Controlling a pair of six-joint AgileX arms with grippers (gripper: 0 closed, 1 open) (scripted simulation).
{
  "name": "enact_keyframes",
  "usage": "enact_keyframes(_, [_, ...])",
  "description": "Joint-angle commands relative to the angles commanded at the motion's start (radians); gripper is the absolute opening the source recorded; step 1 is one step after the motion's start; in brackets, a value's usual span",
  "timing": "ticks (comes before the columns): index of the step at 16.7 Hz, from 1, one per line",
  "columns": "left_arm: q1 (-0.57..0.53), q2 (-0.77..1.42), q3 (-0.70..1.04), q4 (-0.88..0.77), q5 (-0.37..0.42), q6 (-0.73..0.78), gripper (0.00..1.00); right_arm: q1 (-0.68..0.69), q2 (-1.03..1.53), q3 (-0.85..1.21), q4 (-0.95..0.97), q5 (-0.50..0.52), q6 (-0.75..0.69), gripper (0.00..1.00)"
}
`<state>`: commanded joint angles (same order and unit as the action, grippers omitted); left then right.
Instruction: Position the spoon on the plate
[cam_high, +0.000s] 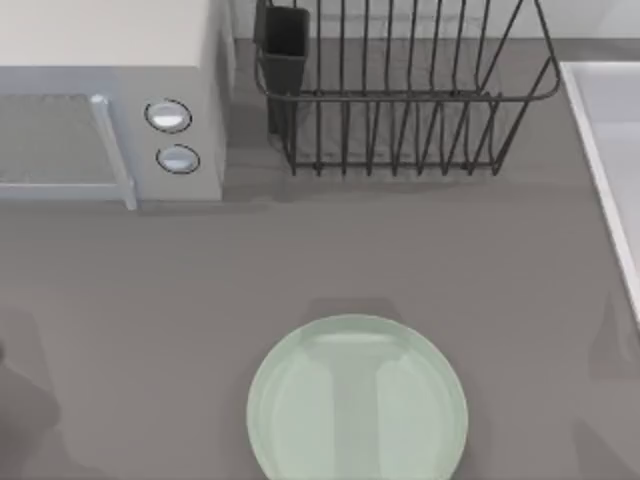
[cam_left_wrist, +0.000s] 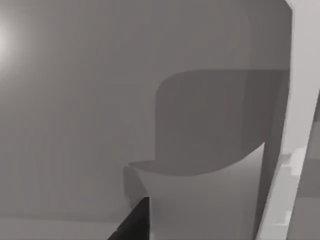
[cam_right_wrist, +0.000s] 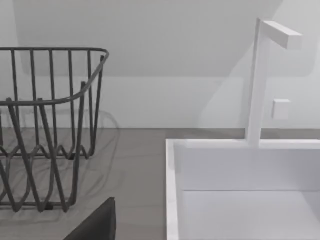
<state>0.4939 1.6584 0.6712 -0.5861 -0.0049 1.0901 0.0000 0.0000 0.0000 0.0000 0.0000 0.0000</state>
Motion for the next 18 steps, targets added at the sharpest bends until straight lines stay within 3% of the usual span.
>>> enact_keyframes(3, [0.0, 0.0, 0.0, 0.0, 0.0, 0.0, 0.02, 0.0, 0.0, 0.0, 0.0, 0.0, 0.0, 1.0])
enact_keyframes(4, [0.0, 0.0, 0.0, 0.0, 0.0, 0.0, 0.0, 0.0, 0.0, 0.0, 0.0, 0.0, 0.0, 1.0])
enact_keyframes(11, [0.0, 0.0, 0.0, 0.0, 0.0, 0.0, 0.0, 0.0, 0.0, 0.0, 0.0, 0.0, 0.0, 1.0])
enact_keyframes(12, [-0.001, -0.067, 0.039, -0.096, 0.018, -0.021, 0.0, 0.0, 0.0, 0.0, 0.0, 0.0, 0.0, 1.0])
enact_keyframes(18, [-0.001, -0.131, 0.154, -0.265, 0.018, -0.019, 0.0, 0.0, 0.0, 0.0, 0.0, 0.0, 0.0, 1.0])
